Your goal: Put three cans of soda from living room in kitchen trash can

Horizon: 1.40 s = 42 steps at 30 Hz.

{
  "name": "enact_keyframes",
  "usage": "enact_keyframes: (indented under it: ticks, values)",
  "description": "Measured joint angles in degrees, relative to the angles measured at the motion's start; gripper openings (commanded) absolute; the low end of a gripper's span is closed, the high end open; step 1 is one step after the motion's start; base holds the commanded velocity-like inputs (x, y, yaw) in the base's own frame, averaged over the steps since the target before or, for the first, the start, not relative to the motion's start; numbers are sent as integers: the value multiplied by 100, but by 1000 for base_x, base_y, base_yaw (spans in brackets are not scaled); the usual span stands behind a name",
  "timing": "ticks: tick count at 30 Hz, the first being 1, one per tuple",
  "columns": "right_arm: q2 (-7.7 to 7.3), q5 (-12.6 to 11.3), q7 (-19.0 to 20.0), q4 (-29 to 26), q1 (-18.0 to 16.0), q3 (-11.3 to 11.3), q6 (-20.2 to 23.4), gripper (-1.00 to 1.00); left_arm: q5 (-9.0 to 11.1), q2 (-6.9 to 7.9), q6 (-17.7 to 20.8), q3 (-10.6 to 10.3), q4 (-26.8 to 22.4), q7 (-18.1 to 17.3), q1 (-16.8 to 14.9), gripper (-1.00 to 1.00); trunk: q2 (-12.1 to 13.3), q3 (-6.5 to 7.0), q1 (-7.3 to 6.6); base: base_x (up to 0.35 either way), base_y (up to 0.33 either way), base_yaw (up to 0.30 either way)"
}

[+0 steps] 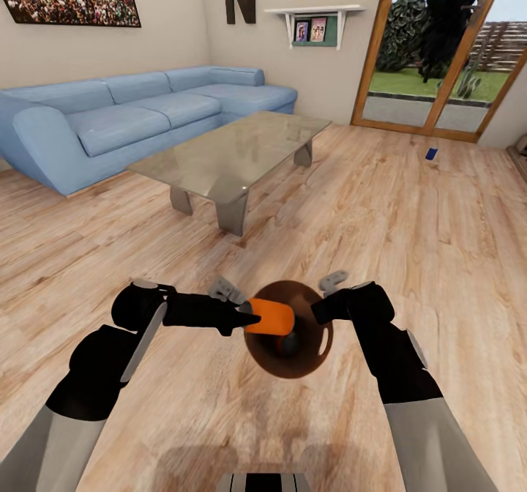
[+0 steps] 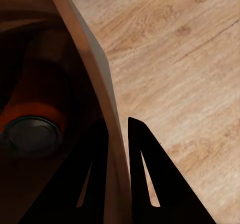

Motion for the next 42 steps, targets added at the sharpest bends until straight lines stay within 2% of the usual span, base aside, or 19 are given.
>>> enact_keyframes:
  ticks: [6,11,23,26,29,31,34,38,42]
  values:
    - [123,346,0,-10,4,7,-25,-100,-13,-2,-2,-178,28,216,0,-100,0,0,0,0,0,0]
    - [169,347,7,-18,1,9,-1,-100,-16,-1,-5,-373,217,417,-5,-100,0,0,0,0,0,0]
    - [189,470,-2,-18,3,7,-39,-100,40,-13,0,-475,427,509,-7,-100,0,0,0,0,0,0]
    - [189,554,-7,-5,6,7,-67,-100,89,-21,0,-618,431,745,-6,-100,0,0,0,0,0,0]
    - [188,604,-12,23,6,9,-85,-100,49,-56,0,-740,433,901,-6,-100,0,0,0,0,0,0]
    - [188,596,-11,-1,6,12,-76,-100,24,-109,0,-795,434,978,-7,-100,0,0,0,0,0,0]
    - [190,439,2,-22,6,15,-24,-100,115,-140,0,-818,449,1027,-7,-100,0,0,0,0,0,0]
    - [191,440,1,-23,7,18,-31,-100,13,-272,0,-854,541,1118,-6,-100,0,0,0,0,0,0]
    - [196,345,9,-24,7,45,3,-100,-2,-313,0,-867,560,1133,-6,-100,0,0,0,0,0,0]
